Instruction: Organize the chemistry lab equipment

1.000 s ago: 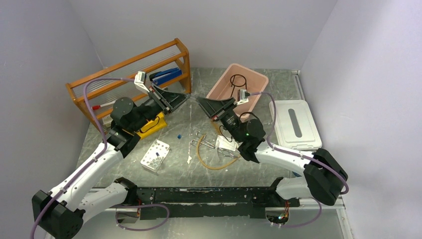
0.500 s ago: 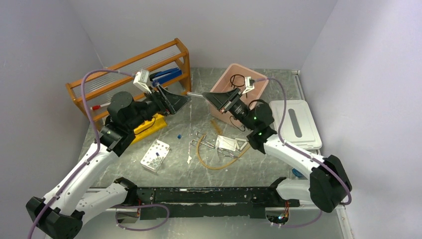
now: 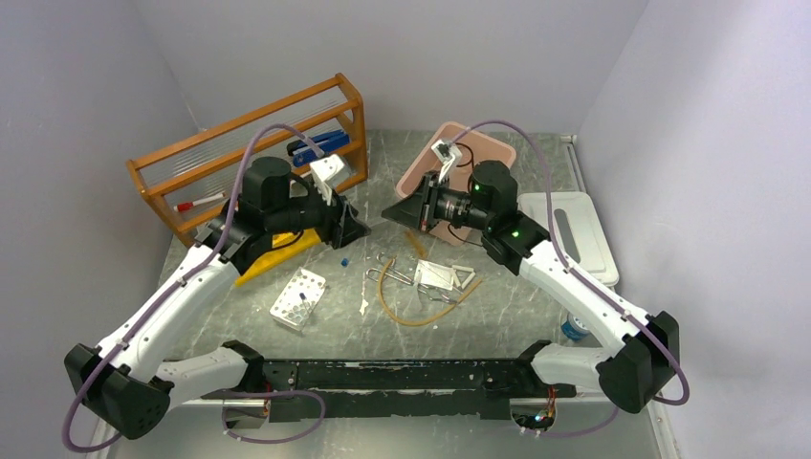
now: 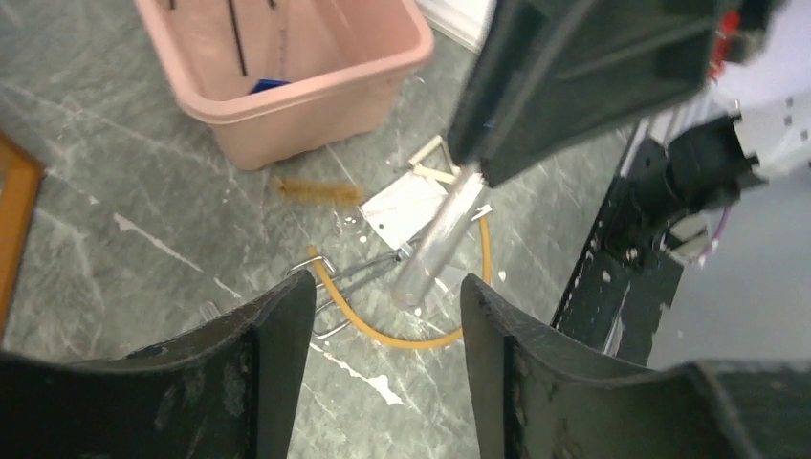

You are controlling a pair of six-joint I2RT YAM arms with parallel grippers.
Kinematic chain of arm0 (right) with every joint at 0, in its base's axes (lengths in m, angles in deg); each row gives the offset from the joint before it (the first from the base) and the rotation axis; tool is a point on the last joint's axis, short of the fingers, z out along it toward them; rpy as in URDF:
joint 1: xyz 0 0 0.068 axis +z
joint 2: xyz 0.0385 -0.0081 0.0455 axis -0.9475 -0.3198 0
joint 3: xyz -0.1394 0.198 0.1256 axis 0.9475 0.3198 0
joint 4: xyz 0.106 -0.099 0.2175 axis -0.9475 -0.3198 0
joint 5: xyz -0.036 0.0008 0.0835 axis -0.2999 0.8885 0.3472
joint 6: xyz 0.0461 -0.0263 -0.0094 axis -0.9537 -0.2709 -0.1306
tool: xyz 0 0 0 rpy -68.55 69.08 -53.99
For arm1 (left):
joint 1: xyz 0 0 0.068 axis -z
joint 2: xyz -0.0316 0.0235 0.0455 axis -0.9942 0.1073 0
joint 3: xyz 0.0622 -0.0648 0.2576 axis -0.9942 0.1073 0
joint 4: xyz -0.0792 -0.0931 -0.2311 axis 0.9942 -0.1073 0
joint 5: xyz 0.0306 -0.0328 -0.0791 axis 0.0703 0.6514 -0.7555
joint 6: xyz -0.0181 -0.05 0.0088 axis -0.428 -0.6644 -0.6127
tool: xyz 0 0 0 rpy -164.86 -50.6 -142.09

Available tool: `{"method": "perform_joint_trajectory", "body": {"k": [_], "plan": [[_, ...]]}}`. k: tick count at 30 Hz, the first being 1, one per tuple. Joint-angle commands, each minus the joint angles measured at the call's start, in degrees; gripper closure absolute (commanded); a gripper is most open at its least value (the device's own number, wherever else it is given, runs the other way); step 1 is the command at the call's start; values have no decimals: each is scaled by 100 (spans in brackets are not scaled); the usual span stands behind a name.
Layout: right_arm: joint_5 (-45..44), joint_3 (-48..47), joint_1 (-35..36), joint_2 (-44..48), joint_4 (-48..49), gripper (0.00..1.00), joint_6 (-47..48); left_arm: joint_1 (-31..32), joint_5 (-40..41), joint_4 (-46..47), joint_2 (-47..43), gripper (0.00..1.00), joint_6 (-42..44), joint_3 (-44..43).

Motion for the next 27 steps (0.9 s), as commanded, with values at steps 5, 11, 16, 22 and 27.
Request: {"method": "perform_joint_trajectory", "body": {"k": [5, 11, 16, 22, 27], "plan": [[794, -483, -3, -285, -1050, 85, 705, 323, -1126, 105, -282, 59, 932, 394], [1127, -539, 31, -373, -915, 85, 667, 788, -980, -223, -141, 64, 1286, 370], [1299, -624, 59, -430, -962, 85, 710, 922, -729, -285, 4, 80, 1311, 348], [1182, -515, 82, -397, -837, 87, 610, 988, -708, -264, 117, 60, 1268, 287], [977, -429, 97, -391, -697, 88, 606, 990, -851, -58, 155, 56, 1010, 309]]}}
